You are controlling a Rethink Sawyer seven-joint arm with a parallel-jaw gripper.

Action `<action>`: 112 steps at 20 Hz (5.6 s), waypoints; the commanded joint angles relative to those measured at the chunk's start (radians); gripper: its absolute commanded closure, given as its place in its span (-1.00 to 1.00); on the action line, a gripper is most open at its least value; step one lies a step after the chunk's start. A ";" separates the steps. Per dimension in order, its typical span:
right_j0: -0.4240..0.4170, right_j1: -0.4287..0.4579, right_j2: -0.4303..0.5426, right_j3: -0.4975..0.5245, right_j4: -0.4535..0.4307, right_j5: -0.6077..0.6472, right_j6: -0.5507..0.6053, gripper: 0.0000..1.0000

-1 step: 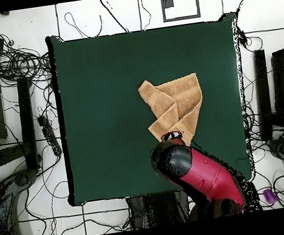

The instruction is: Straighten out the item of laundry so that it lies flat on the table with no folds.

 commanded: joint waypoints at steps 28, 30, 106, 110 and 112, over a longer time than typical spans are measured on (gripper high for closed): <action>-0.109 0.124 0.194 -0.036 -0.002 -0.122 0.138 -1.00; -0.109 0.138 0.195 -0.056 0.013 -0.120 0.152 -1.00; 0.163 0.303 0.179 -0.210 0.425 0.042 0.310 -1.00; 0.146 0.289 0.197 -0.182 0.419 0.025 0.284 -1.00; 0.147 0.281 0.197 -0.172 0.415 0.032 0.283 -1.00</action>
